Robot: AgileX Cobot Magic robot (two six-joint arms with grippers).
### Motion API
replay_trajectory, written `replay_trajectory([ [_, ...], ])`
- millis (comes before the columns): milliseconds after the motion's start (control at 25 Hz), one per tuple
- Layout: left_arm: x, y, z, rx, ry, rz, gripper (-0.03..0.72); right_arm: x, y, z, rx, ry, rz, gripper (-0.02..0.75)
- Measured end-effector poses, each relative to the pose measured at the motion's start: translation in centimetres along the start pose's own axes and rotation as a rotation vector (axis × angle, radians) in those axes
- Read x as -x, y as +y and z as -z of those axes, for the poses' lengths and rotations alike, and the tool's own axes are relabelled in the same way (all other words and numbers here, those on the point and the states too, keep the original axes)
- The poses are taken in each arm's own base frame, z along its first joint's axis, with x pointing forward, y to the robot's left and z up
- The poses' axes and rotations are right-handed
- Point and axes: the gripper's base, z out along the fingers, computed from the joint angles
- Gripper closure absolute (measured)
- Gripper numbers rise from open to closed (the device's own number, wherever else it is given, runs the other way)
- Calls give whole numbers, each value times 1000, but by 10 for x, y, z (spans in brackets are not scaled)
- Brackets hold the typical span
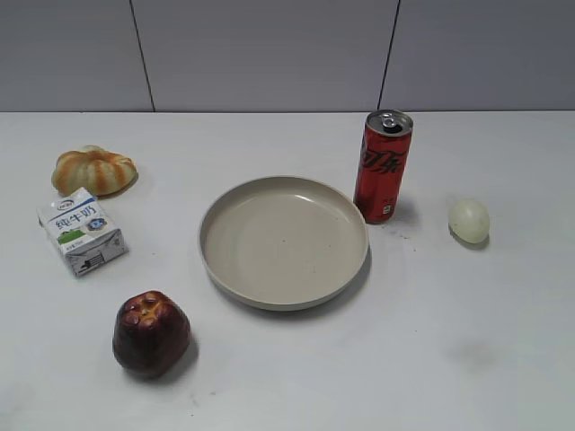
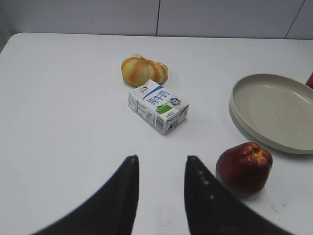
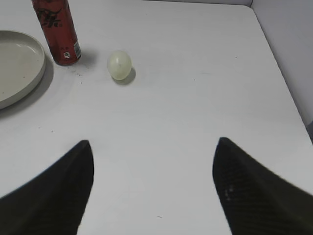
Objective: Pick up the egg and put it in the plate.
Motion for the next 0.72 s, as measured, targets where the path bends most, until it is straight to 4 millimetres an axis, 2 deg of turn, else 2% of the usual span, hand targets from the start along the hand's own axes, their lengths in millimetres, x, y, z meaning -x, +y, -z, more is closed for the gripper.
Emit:
replay_trajectory([
  [720, 0, 0, 0, 0, 0, -1, 454, 0, 0, 0, 0, 0, 0, 165],
])
